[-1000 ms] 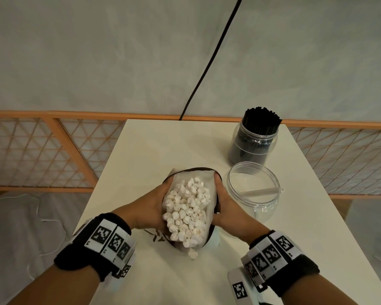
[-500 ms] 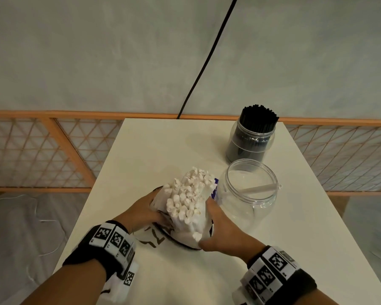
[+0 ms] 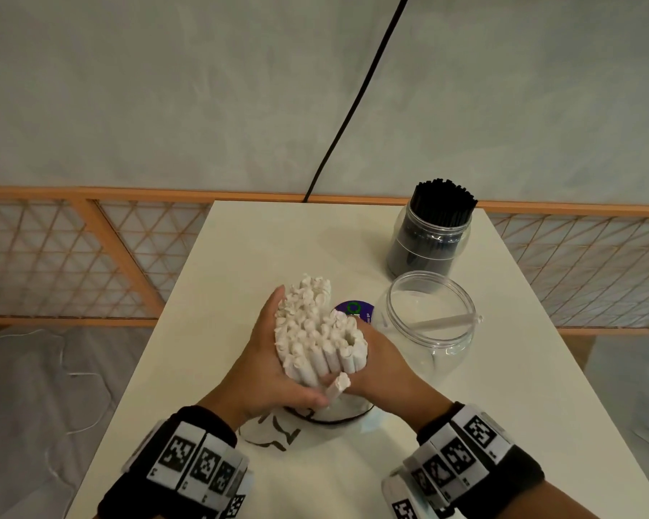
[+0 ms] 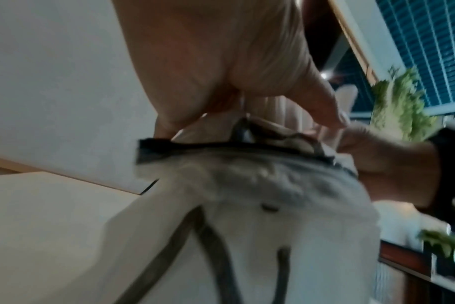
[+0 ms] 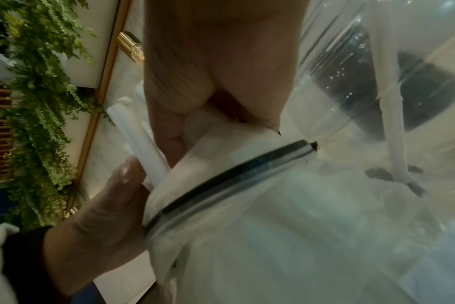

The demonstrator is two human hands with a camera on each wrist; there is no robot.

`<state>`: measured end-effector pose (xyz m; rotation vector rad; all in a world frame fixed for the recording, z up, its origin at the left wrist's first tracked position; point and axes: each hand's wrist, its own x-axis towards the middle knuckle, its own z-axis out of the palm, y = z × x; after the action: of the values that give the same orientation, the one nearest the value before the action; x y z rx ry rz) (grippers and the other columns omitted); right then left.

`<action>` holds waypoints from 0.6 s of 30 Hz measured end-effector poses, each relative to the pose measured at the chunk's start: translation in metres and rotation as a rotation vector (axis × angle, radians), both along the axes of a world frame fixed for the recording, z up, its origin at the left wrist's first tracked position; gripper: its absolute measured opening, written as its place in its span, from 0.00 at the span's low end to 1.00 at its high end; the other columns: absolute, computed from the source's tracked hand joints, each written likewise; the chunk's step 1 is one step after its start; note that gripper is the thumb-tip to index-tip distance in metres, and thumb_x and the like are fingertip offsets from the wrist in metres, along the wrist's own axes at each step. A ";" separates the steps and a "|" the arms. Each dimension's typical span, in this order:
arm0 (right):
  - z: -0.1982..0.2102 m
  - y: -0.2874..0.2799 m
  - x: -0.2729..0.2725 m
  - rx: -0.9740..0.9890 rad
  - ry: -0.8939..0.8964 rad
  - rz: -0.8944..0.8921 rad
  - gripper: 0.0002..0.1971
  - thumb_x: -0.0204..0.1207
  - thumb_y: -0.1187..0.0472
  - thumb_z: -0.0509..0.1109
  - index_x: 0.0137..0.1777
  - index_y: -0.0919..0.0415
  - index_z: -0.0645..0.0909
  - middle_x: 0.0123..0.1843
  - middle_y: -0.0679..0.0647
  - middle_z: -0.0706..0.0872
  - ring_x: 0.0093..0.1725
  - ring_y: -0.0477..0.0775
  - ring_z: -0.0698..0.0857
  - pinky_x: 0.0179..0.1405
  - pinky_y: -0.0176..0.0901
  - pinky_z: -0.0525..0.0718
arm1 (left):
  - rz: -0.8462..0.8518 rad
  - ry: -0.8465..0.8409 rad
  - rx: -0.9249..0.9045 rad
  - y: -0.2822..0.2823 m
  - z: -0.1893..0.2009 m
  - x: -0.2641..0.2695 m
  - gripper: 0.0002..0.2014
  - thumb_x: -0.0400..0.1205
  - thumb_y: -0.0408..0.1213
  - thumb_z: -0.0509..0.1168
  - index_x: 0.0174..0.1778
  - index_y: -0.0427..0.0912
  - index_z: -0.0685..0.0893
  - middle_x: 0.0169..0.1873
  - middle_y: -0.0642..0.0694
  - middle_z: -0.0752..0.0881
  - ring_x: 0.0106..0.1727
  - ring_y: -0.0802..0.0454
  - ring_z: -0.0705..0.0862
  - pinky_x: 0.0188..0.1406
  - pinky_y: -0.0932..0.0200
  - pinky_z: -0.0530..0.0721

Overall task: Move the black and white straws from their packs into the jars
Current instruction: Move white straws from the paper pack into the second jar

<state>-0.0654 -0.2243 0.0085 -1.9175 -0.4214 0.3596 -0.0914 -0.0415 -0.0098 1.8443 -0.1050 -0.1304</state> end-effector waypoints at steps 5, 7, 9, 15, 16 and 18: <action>0.001 -0.011 0.002 0.085 0.019 -0.054 0.17 0.52 0.59 0.78 0.43 0.50 0.83 0.39 0.42 0.86 0.40 0.34 0.83 0.44 0.33 0.82 | 0.030 -0.031 -0.009 0.000 0.007 0.001 0.65 0.48 0.44 0.81 0.66 0.86 0.41 0.66 0.58 0.74 0.67 0.66 0.77 0.58 0.74 0.77; 0.000 -0.015 0.002 0.094 -0.013 -0.100 0.15 0.54 0.57 0.77 0.42 0.58 0.83 0.37 0.45 0.86 0.39 0.40 0.83 0.43 0.40 0.82 | 0.057 -0.024 -0.066 0.001 0.006 0.001 0.65 0.48 0.41 0.80 0.72 0.78 0.44 0.62 0.52 0.78 0.62 0.63 0.81 0.56 0.70 0.80; 0.000 -0.018 0.002 0.136 -0.050 -0.146 0.12 0.57 0.58 0.76 0.39 0.60 0.81 0.34 0.44 0.83 0.35 0.40 0.80 0.38 0.36 0.80 | 0.066 -0.012 -0.126 0.000 0.005 0.000 0.62 0.50 0.34 0.81 0.76 0.65 0.53 0.60 0.54 0.80 0.58 0.67 0.83 0.51 0.71 0.82; 0.014 -0.022 -0.003 0.244 -0.103 -0.205 0.08 0.58 0.63 0.73 0.36 0.64 0.80 0.29 0.43 0.82 0.31 0.39 0.79 0.34 0.30 0.77 | 0.075 0.014 -0.171 0.000 0.002 -0.003 0.42 0.44 0.39 0.80 0.58 0.50 0.77 0.54 0.51 0.85 0.51 0.69 0.86 0.42 0.75 0.81; 0.017 -0.023 -0.003 0.256 -0.101 -0.212 0.06 0.58 0.64 0.73 0.35 0.61 0.80 0.29 0.43 0.83 0.31 0.38 0.80 0.34 0.29 0.78 | 0.062 0.035 -0.172 0.000 0.000 -0.006 0.44 0.43 0.40 0.80 0.58 0.51 0.75 0.55 0.51 0.84 0.51 0.70 0.85 0.42 0.76 0.81; 0.022 -0.025 -0.003 0.289 -0.098 -0.236 0.06 0.57 0.64 0.73 0.33 0.57 0.80 0.28 0.43 0.84 0.31 0.39 0.81 0.33 0.29 0.79 | 0.023 0.079 -0.155 0.000 -0.007 -0.011 0.50 0.41 0.40 0.82 0.62 0.55 0.71 0.59 0.54 0.81 0.55 0.73 0.83 0.46 0.77 0.80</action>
<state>-0.0679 -0.2494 0.0301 -1.6827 -0.2893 0.0456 -0.1023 -0.0410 -0.0164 1.6826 -0.0376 -0.1742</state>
